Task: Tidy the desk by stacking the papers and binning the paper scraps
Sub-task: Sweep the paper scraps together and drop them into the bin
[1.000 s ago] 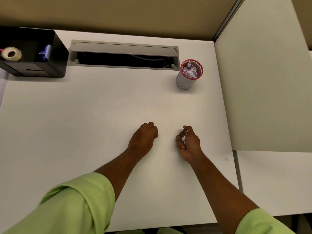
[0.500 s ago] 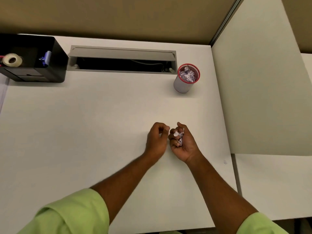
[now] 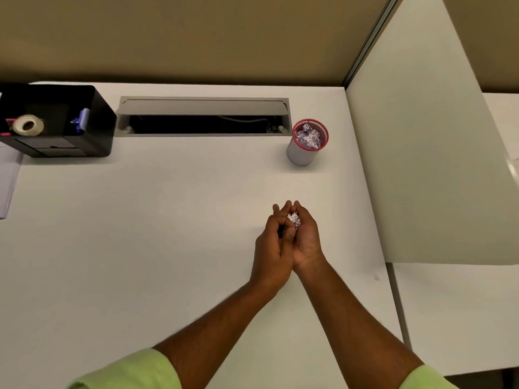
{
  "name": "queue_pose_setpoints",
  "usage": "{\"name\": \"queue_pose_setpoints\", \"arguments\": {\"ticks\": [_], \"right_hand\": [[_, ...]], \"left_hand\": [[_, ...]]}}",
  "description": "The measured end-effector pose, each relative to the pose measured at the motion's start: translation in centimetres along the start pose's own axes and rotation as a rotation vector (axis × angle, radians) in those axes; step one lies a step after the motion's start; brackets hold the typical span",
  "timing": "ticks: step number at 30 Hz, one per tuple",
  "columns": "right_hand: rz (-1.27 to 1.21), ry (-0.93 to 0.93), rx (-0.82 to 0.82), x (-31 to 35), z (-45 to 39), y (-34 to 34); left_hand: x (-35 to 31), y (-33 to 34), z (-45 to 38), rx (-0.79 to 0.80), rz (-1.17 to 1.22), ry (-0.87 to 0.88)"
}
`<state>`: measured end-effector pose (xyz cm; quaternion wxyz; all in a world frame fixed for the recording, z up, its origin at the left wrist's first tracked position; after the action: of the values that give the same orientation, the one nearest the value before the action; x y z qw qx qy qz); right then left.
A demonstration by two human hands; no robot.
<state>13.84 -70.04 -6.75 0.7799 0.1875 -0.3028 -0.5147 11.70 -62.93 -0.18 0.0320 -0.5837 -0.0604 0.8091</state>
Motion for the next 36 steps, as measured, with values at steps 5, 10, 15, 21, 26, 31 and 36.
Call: {"name": "queue_pose_setpoints", "arguments": {"ticks": [5,10,15,21,26,31,36], "right_hand": [[-0.012,0.036,0.018,0.0,-0.1,1.1],[-0.107,0.072,0.044,-0.2,-0.1,1.8],[-0.191,0.079,0.063,0.6,0.2,2.2],[-0.155,0.009,0.075,1.6,0.4,3.7],[-0.206,-0.024,0.089,3.6,0.4,5.2],[-0.319,-0.051,0.117,6.8,-0.7,7.6],[-0.311,-0.175,0.109,10.6,-3.1,10.8]], "left_hand": [[-0.1,0.0,-0.4,0.030,-0.046,0.022],[-1.5,-0.2,-0.6,0.040,0.090,0.051],[-1.1,-0.8,-2.1,-0.028,0.308,0.015],[-0.4,0.2,-3.6,-0.135,0.555,-0.222],[-2.7,1.8,-5.0,-0.094,0.565,-0.232],[-5.5,3.6,-7.7,0.019,0.448,-0.237],[-7.2,3.2,-12.9,-0.031,0.292,-0.214]]}}
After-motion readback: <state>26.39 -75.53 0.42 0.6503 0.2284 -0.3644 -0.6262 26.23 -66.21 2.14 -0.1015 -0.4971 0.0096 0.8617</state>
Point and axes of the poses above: each hand's wrist, its own z-axis away from the middle knuckle, its own y-axis out of the palm, x = y × z, the point moved 7 cm from there along -z, towards the middle knuckle, and after that the axes turned 7 degrees about -y, right-handed, at the moved point
